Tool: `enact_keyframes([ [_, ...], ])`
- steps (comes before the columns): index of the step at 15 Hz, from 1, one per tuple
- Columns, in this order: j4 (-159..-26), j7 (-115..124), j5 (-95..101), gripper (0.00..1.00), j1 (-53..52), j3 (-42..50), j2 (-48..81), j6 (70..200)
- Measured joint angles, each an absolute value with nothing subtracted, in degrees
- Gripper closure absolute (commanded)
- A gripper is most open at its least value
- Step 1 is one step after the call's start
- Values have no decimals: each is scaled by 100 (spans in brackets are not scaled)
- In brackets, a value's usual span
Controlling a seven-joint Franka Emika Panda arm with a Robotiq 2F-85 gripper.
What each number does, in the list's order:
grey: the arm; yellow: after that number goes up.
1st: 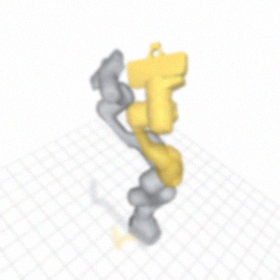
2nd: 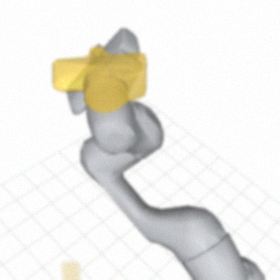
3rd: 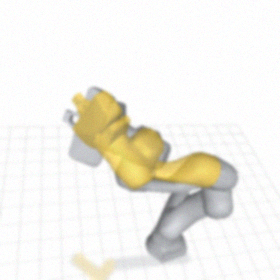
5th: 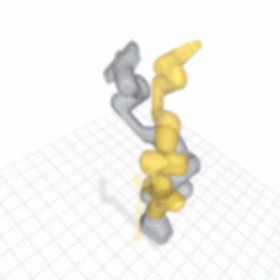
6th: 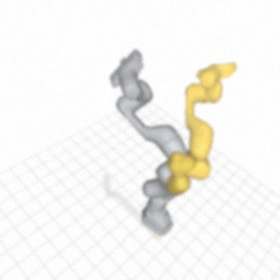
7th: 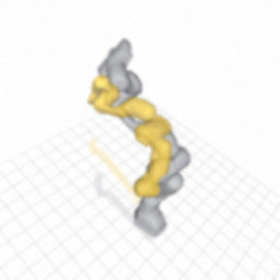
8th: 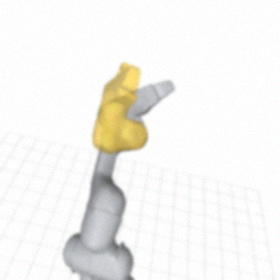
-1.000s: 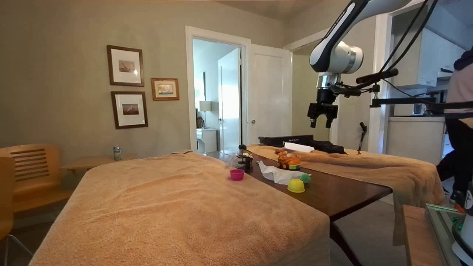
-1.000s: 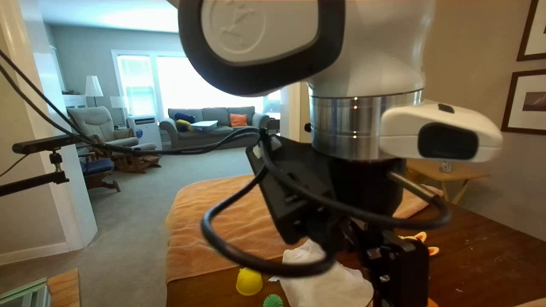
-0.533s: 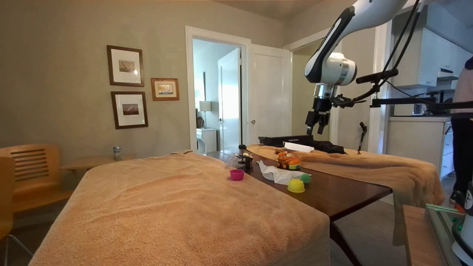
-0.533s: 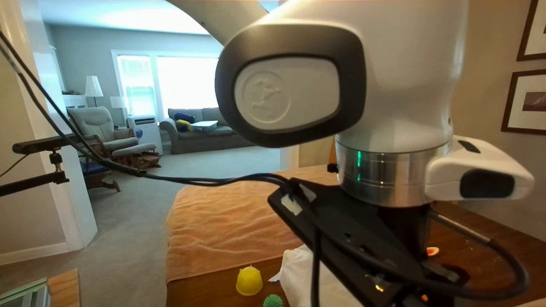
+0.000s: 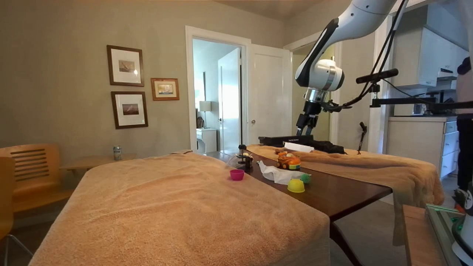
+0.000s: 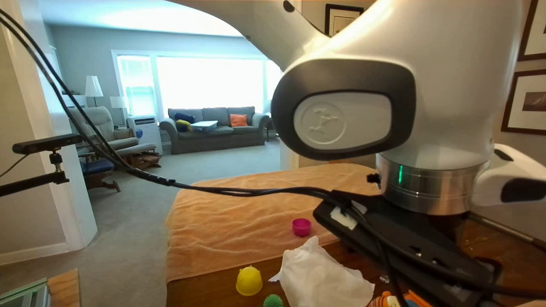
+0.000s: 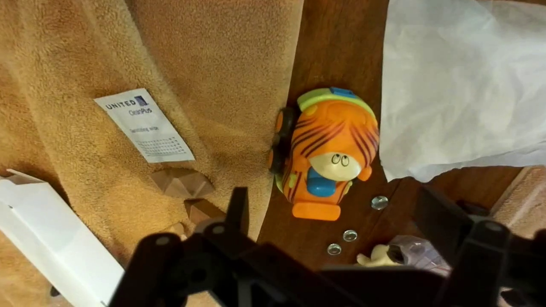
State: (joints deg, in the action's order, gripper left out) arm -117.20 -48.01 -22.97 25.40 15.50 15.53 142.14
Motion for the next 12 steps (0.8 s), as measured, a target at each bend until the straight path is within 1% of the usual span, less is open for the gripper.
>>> enact_keyframes([
  [7,-10821,-3952,-2239,0,2587,1375,2210,13559],
  [12,-10278,-3160,-1725,0,2504,1349,2545,13068],
])
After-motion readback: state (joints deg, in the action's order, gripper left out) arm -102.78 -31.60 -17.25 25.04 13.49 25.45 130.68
